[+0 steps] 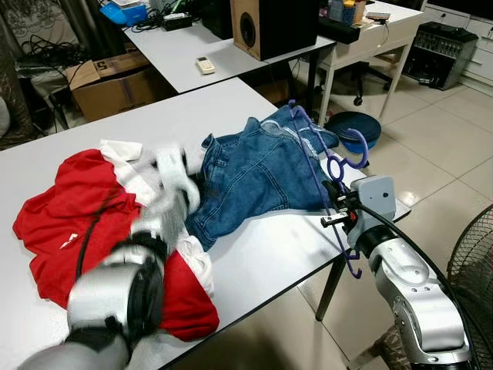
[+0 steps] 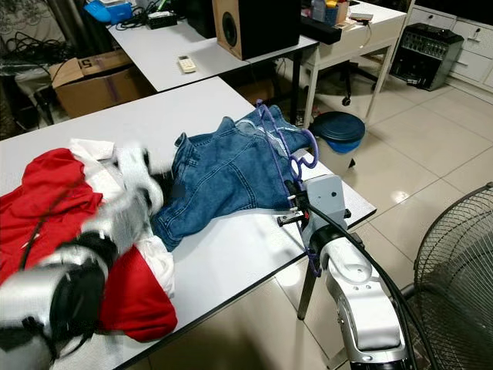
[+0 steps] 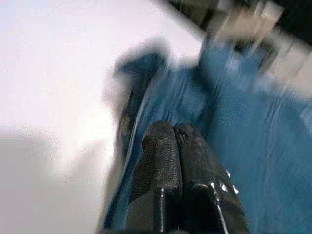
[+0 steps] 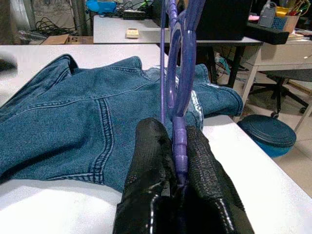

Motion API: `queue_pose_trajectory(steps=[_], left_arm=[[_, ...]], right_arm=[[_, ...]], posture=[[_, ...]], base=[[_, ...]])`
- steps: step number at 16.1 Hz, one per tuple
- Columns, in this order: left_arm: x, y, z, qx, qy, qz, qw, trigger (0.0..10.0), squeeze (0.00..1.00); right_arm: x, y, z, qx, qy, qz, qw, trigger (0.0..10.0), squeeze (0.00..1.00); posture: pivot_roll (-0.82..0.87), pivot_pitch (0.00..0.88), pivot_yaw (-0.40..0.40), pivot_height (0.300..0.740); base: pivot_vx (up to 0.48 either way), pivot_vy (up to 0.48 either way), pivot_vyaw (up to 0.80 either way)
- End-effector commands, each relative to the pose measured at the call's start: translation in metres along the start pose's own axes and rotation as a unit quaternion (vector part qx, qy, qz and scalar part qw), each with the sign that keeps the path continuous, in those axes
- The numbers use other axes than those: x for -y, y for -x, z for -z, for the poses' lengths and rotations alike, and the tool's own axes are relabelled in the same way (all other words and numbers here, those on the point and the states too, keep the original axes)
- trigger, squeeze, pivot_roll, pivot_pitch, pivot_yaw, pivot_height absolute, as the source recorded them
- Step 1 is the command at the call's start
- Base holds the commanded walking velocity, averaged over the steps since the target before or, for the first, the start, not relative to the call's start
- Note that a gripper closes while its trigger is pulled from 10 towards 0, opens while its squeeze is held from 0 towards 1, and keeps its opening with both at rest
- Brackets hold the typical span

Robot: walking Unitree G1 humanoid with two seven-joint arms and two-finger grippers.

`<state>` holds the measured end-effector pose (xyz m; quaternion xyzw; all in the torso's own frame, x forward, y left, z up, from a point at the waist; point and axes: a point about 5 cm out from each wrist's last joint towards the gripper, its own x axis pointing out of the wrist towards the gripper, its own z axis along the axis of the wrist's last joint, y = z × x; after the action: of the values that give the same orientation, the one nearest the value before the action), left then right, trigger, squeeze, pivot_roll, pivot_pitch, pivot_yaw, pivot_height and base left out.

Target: Hang hanger

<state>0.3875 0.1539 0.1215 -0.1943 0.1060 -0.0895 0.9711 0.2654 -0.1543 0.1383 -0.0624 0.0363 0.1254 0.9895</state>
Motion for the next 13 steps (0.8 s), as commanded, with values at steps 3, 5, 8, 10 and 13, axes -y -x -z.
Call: queue_pose_trajectory(steps=[3,5,8,10,13], left_arm=[[0.011,-0.006,-0.055,0.103,0.042,0.046,0.993,0.0,0.0],[0.015,-0.008,-0.06,0.081,-0.007,0.062,0.995,0.0,0.0],[0.0,-0.003,-0.02,-0.04,-0.161,0.029,0.986,10.0,0.59],[-0.005,0.001,-0.011,-0.035,-0.158,0.018,0.987,10.0,1.0],[-0.017,0.006,0.0,-0.036,-0.151,-0.016,0.988,10.0,1.0]], right_arm=[[0.001,0.0,0.0,0.005,-0.002,0.006,1.0,10.0,0.0],[0.001,-0.001,0.0,0.005,-0.003,0.006,1.0,10.0,0.0],[0.0,-0.002,0.0,0.006,-0.003,0.004,1.0,10.0,0.0],[0.0,-0.001,0.0,0.006,-0.002,0.004,1.0,10.0,0.0],[-0.002,0.003,0.001,0.0,0.003,-0.002,1.0,10.0,0.0]], posture=[[-0.24,0.0,0.133,0.74],[-0.24,0.0,0.132,0.74],[-0.24,0.0,0.137,0.74],[-0.25,0.0,0.138,0.74],[-0.26,0.0,0.12,0.74]], base=[[0.0,0.0,0.0],[0.0,0.0,0.0],[0.0,0.0,0.0],[0.0,0.0,0.0],[0.0,0.0,0.0]])
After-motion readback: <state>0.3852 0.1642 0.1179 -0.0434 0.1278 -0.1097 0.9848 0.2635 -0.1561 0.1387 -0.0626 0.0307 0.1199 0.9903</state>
